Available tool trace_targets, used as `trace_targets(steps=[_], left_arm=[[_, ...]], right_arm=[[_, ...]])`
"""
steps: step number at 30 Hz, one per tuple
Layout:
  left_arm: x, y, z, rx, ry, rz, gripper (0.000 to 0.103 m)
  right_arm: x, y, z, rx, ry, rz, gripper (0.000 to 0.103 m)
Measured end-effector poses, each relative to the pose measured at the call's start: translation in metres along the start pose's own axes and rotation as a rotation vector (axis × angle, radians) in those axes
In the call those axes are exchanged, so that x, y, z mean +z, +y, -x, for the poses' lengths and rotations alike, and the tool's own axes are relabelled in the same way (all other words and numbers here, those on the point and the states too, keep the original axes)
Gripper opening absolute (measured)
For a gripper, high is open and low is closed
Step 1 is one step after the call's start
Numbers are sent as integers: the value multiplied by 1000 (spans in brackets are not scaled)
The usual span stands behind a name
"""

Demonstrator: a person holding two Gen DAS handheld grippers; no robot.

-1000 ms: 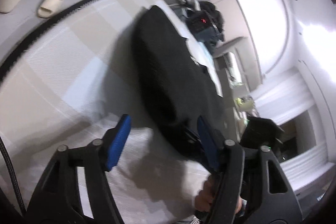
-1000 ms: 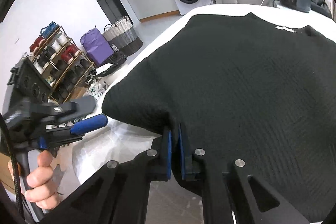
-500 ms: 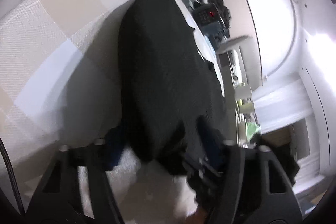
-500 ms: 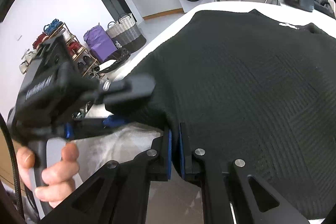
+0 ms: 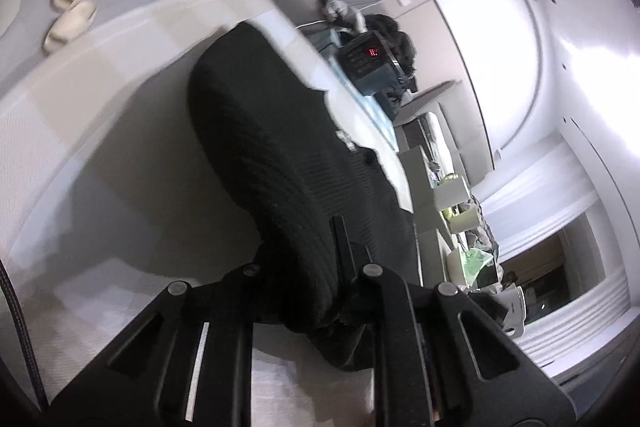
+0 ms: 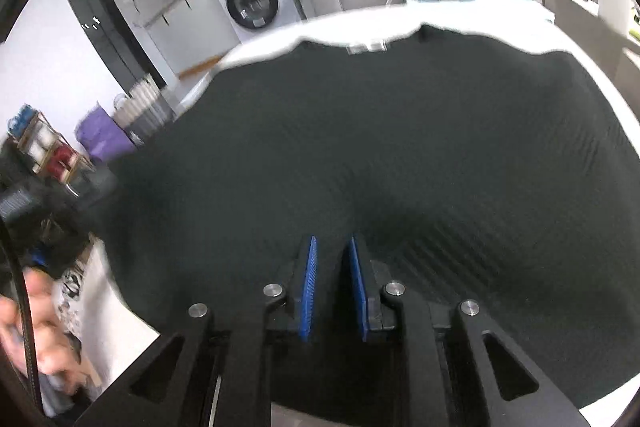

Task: Fold small clothes

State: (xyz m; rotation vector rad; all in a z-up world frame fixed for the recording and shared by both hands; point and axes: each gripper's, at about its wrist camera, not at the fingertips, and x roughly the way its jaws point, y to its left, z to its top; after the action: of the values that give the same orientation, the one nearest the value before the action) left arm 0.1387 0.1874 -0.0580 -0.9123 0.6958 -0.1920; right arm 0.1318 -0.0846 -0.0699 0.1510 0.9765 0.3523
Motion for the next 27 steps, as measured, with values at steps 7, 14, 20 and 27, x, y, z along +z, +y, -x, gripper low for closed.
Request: trace_targets(steps=[7,14,20,27], left_arm=[[22,-96,-33,-46,7,-213,13],[-15,-229,-136,-125,212,-516,13],[-102,-269,-215,-147,534,-680,15],[-95,-243,-182,-134,488,-647,62]], right_arm=[[-8,-19,-1,81,-10,-43,18],[-10,-69,41,130,-38,-182,18],[-35,-142,110,-106,-120,-277,22],[-61,-189,141,-57,-149,-389,26]])
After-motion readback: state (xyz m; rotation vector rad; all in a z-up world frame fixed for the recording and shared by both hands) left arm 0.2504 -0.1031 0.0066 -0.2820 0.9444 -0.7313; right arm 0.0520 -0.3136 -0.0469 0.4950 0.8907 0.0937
